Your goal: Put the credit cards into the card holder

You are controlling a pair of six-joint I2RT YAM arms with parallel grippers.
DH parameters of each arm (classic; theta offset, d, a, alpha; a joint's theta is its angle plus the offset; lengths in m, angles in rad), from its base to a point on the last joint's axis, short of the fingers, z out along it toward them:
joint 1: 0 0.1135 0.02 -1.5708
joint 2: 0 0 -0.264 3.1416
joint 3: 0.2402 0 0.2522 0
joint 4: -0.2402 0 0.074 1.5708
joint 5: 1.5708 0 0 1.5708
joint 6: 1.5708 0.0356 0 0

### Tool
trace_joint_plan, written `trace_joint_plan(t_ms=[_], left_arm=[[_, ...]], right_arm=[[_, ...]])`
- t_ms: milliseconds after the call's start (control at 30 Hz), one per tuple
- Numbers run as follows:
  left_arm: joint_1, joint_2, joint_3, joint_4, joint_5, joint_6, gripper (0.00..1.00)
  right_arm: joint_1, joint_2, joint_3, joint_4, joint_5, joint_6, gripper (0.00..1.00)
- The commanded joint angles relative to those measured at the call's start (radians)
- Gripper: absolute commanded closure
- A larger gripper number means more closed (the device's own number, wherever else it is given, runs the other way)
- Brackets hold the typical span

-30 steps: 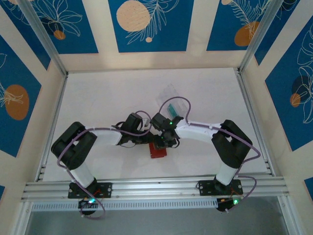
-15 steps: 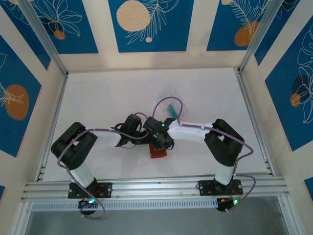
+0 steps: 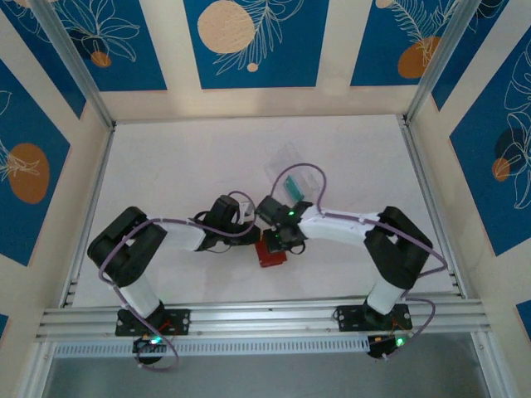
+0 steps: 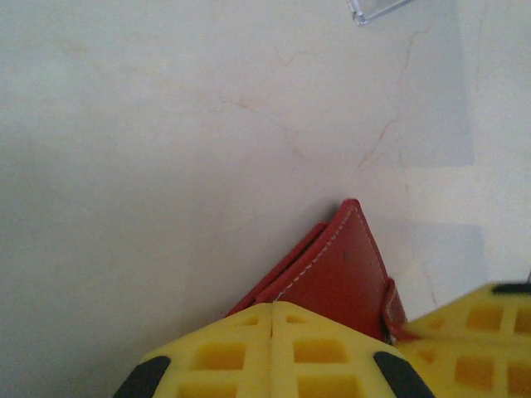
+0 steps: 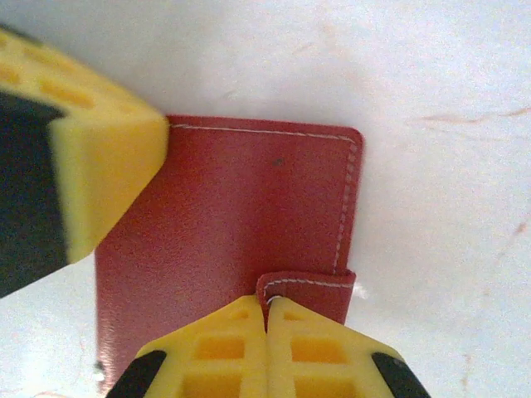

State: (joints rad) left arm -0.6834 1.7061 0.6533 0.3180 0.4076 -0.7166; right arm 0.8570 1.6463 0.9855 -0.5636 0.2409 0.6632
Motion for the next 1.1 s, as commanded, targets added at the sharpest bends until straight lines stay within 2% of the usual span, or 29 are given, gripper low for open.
trace_joint_plan(t_ms=[0, 133, 367, 500, 567, 667, 900, 1000, 1067], left_arm=[[-0.007, 0.080, -0.053, -0.122, -0.064, 0.002, 0.98], [-0.006, 0.091, -0.062, -0.114, -0.070, 0.000, 1.00], [-0.007, 0.093, -0.072, -0.084, -0.053, -0.002, 0.99], [-0.007, 0.089, -0.074, -0.070, -0.048, -0.004, 0.99], [-0.007, 0.091, -0.074, -0.066, -0.043, -0.004, 1.00], [-0.007, 0.090, -0.076, -0.059, -0.038, -0.004, 1.00], [-0.008, 0.088, -0.085, -0.047, -0.032, -0.004, 0.99], [-0.008, 0.090, -0.089, -0.040, -0.028, -0.006, 1.00], [-0.008, 0.092, -0.088, -0.036, -0.029, -0.007, 0.99]], right_arm=[[-0.094, -0.052, -0.102, 0.081, -0.207, 0.030, 1.00], [-0.140, -0.096, -0.165, 0.144, -0.232, 0.064, 1.00], [-0.215, -0.126, -0.249, 0.156, -0.161, 0.150, 0.99], [-0.255, -0.144, -0.322, 0.215, -0.138, 0.181, 0.79], [-0.253, -0.151, -0.334, 0.216, -0.105, 0.186, 0.72], [-0.228, -0.181, -0.320, 0.144, 0.006, 0.202, 0.70], [-0.077, -0.312, -0.176, -0.118, 0.315, 0.225, 0.69], [-0.004, -0.345, -0.137, -0.059, 0.292, 0.137, 0.67], [0.020, -0.364, -0.143, 0.046, 0.173, 0.077, 0.66]])
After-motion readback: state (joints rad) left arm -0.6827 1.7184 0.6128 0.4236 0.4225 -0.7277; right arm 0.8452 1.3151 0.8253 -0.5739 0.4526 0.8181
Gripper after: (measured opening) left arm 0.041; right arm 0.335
